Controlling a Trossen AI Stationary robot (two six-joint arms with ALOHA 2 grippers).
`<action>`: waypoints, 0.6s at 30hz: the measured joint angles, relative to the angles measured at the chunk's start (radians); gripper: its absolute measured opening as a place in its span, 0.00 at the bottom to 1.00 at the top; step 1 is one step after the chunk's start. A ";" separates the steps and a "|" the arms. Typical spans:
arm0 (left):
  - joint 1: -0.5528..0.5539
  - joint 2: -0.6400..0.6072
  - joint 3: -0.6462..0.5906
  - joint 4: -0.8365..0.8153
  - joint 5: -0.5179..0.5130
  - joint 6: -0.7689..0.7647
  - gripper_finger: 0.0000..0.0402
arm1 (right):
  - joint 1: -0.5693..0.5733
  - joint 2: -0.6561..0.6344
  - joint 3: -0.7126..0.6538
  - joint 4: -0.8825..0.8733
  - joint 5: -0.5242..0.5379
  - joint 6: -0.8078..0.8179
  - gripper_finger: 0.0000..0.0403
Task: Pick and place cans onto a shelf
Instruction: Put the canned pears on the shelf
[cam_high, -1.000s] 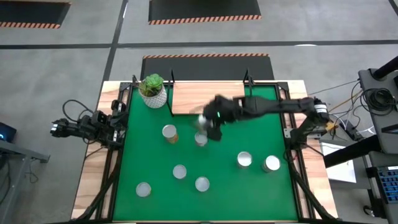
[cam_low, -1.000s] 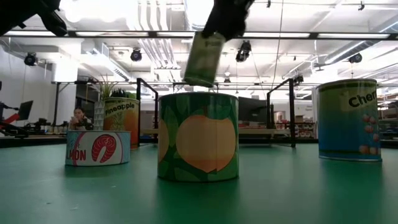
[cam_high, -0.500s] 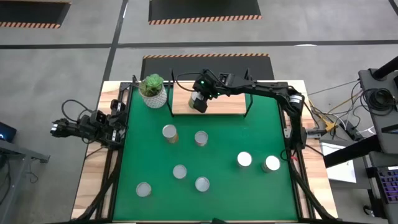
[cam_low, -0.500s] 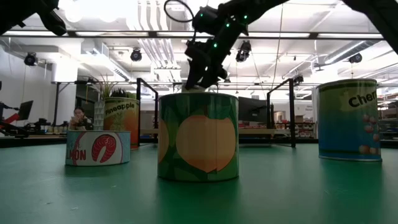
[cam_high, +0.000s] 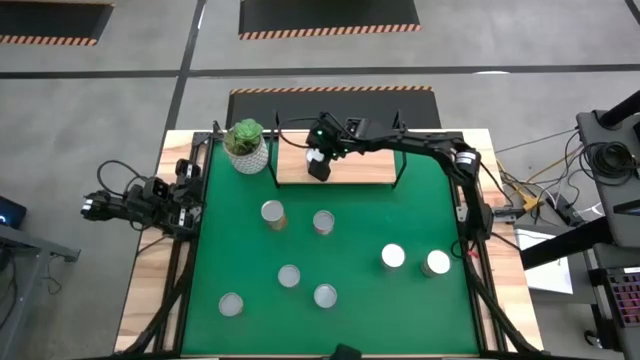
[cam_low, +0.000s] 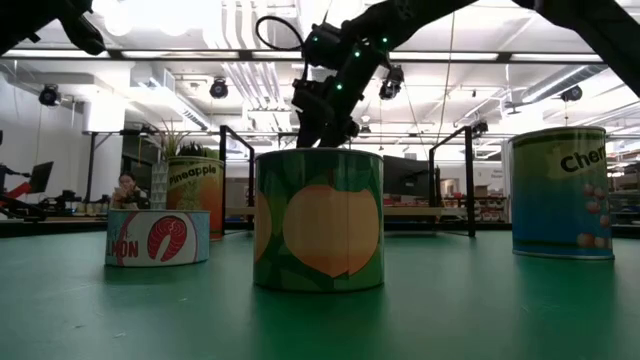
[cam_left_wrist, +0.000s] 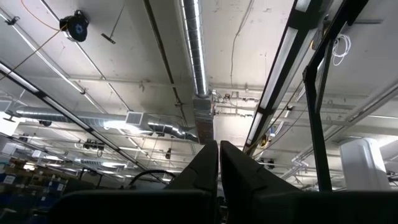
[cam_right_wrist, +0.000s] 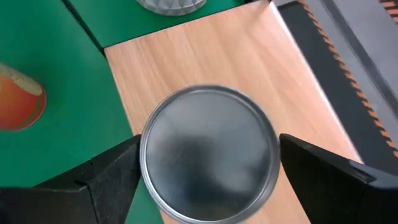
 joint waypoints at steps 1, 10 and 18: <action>0.000 0.000 0.000 0.000 0.000 0.000 0.00 | 0.000 -0.005 0.002 -0.002 0.000 0.000 0.87; 0.000 0.000 0.000 0.002 0.000 0.000 0.00 | 0.001 -0.107 0.075 -0.134 0.000 -0.008 0.86; 0.000 0.000 0.000 0.004 0.000 0.001 0.00 | 0.006 -0.190 0.020 -0.277 -0.001 -0.058 0.72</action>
